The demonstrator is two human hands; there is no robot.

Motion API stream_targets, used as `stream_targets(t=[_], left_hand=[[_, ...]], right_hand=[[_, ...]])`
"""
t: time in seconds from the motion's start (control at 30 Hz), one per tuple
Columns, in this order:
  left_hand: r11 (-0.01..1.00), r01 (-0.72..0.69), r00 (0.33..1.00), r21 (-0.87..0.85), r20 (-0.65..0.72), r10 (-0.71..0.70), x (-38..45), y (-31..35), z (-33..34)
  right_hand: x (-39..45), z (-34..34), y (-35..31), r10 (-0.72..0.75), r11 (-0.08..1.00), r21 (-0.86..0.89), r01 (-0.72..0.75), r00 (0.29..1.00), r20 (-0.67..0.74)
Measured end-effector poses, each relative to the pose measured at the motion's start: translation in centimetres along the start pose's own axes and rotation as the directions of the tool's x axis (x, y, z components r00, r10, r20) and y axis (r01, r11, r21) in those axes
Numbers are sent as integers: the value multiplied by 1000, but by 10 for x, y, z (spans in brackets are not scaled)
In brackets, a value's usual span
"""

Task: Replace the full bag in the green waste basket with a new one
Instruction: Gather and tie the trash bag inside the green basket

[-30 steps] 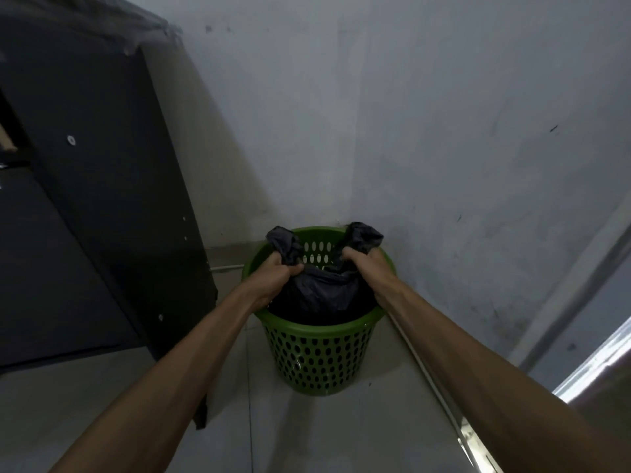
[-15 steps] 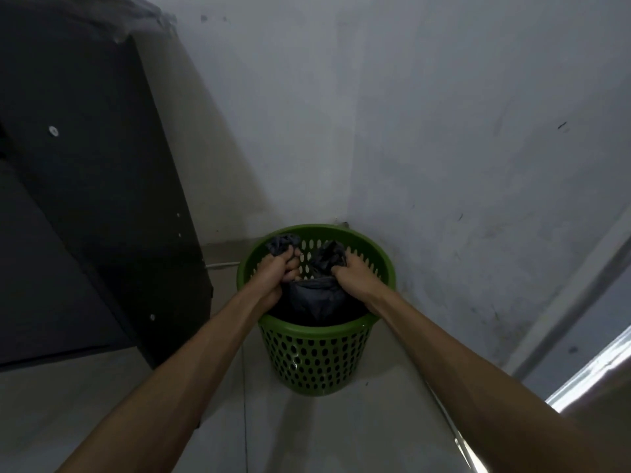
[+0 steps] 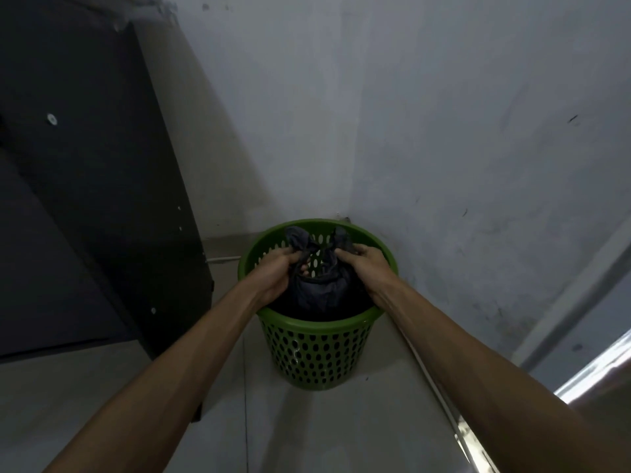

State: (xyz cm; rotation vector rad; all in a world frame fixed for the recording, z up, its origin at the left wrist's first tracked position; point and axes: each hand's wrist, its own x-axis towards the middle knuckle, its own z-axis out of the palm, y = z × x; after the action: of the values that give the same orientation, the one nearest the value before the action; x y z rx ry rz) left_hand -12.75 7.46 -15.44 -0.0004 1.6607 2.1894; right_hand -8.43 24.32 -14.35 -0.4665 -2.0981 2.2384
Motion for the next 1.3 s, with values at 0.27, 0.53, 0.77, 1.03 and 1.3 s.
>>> stream_targets(t=[0.27,0.53,0.77,1.03,1.3], left_hand=[[995,-54,997,81,-50,58,-2,-2,7],[997,28,985,73,-170,-15,0,-2,5],[964,115,983,-239,-110,-144,-3,6,-1],[990,29,976,-136,-211,-58,-5,2,4],[955,65,951,289,-308,28,-5,-3,25]], right_hand=[[-2,0,-8,-33,999,-16,31,980,-199],[0,6,-13,49,993,110,-45,998,-37],[-8,4,-15,68,948,300,-106,989,135],[-13,4,-12,-9,996,-87,25,984,180],[-11,13,-4,-162,975,-130,178,979,126]])
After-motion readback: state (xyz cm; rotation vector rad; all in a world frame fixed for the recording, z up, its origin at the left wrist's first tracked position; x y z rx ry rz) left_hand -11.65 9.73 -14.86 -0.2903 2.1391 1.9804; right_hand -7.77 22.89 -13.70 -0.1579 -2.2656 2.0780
